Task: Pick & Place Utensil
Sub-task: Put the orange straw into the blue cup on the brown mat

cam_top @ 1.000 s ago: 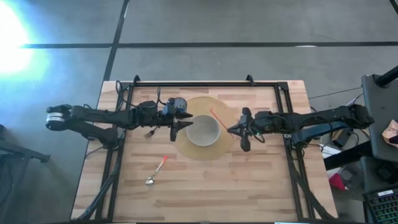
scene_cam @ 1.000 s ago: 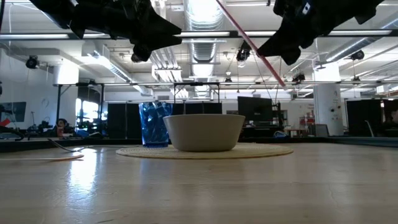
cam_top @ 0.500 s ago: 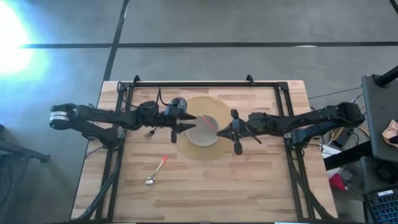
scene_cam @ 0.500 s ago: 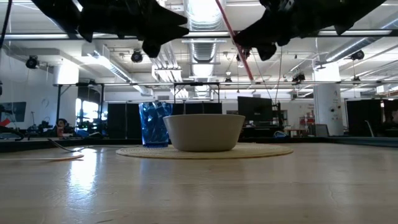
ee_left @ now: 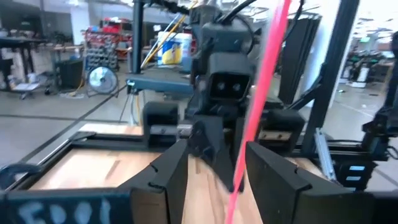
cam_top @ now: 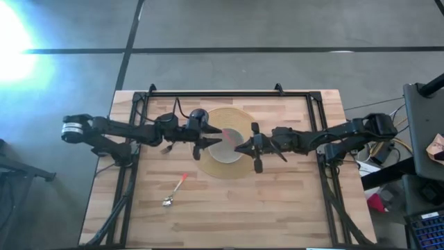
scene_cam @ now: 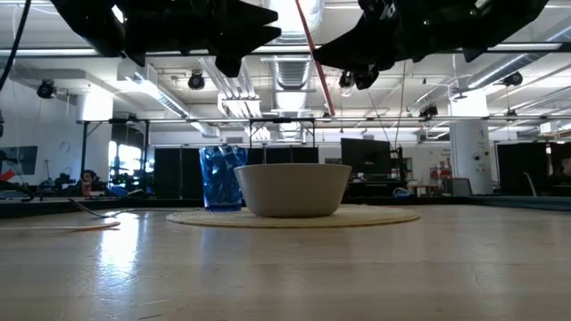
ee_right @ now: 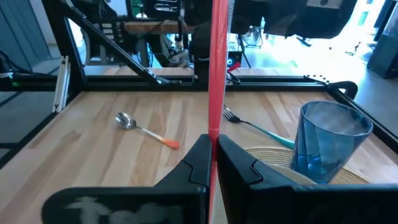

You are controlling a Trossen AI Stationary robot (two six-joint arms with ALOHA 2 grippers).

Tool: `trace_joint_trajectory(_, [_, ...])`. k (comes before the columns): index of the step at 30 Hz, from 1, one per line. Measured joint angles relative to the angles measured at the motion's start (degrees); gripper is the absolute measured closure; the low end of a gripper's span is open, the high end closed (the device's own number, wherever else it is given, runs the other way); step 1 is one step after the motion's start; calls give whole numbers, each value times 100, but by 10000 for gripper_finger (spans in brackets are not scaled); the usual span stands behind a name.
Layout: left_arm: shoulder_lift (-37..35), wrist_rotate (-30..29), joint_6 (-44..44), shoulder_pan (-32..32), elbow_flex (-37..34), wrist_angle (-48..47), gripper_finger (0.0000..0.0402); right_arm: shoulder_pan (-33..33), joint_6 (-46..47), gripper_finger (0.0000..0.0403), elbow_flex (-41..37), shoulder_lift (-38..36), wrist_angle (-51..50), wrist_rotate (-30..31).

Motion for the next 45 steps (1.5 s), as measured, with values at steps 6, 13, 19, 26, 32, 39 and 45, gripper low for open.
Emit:
trace_joint_trajectory(6, [15, 82, -2, 0, 0, 72, 248, -13, 50, 390, 250, 291, 76, 164])
trace_joint_trajectory(13, [15, 166, -4, -2, 0, 85, 248, -13, 29, 390, 494, 579, 57, 320])
trace_joint_trajectory(19, [15, 169, -5, -2, 0, 87, 248, -13, 63, 390, 600, 720, 48, 460])
trace_joint_trajectory(26, [15, 209, -7, -11, 0, 154, 249, -24, 128, 390, 628, 781, 7, 471])
trace_joint_trajectory(32, [15, 251, -11, -11, 0, 178, 281, -24, 158, 390, 628, 781, 6, 471])
trace_joint_trajectory(39, [15, 308, -37, -11, 2, 211, 368, -28, 162, 390, 624, 779, 2, 469])
trace_joint_trajectory(45, [15, 305, -35, -11, 2, 209, 394, -28, 162, 390, 622, 779, 0, 469])
